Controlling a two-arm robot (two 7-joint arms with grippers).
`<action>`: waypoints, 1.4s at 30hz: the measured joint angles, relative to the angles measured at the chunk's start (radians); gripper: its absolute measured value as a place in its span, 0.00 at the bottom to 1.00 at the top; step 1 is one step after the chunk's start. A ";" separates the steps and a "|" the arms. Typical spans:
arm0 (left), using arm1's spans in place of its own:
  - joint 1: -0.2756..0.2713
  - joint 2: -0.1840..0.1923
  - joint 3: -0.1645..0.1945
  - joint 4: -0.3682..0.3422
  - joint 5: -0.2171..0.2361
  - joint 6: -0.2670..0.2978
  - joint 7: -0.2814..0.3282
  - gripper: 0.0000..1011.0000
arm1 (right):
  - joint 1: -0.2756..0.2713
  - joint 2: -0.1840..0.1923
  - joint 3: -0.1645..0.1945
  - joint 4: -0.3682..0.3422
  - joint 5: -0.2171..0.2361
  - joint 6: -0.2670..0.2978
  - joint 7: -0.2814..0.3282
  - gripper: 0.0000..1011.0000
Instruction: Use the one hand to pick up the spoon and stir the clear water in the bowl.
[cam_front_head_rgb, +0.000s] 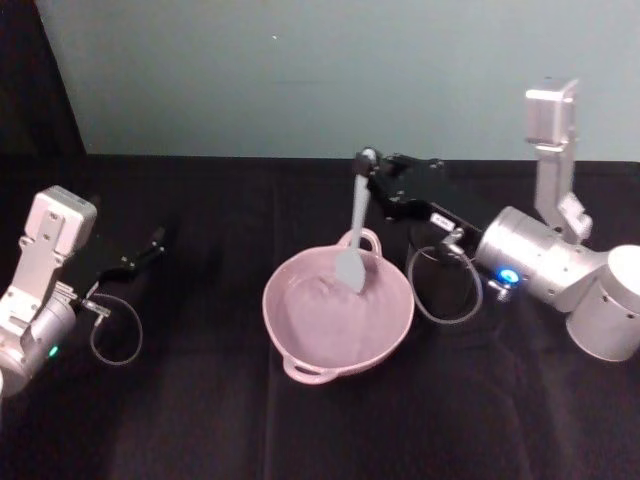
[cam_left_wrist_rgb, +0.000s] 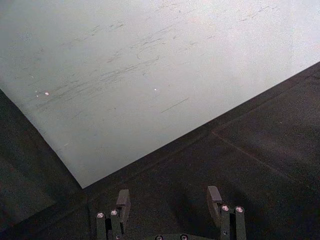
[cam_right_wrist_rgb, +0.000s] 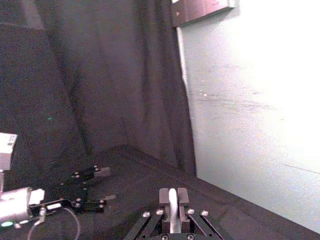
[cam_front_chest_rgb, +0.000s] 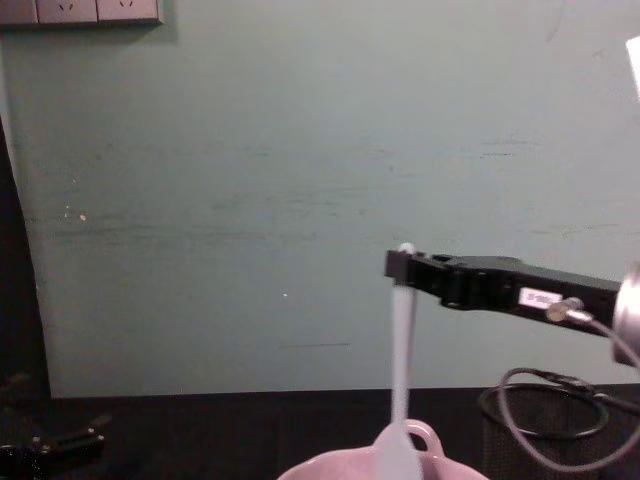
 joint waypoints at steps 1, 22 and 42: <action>0.000 0.000 0.000 0.000 0.000 0.000 0.000 1.00 | 0.000 0.000 0.000 0.000 0.000 0.000 0.000 0.10; 0.000 0.000 0.000 0.000 0.000 0.000 0.000 1.00 | -0.099 0.073 -0.013 -0.199 -0.037 0.067 -0.016 0.10; 0.000 0.000 0.000 0.000 0.000 0.000 0.000 1.00 | 0.018 -0.049 -0.072 -0.011 -0.017 0.012 0.045 0.10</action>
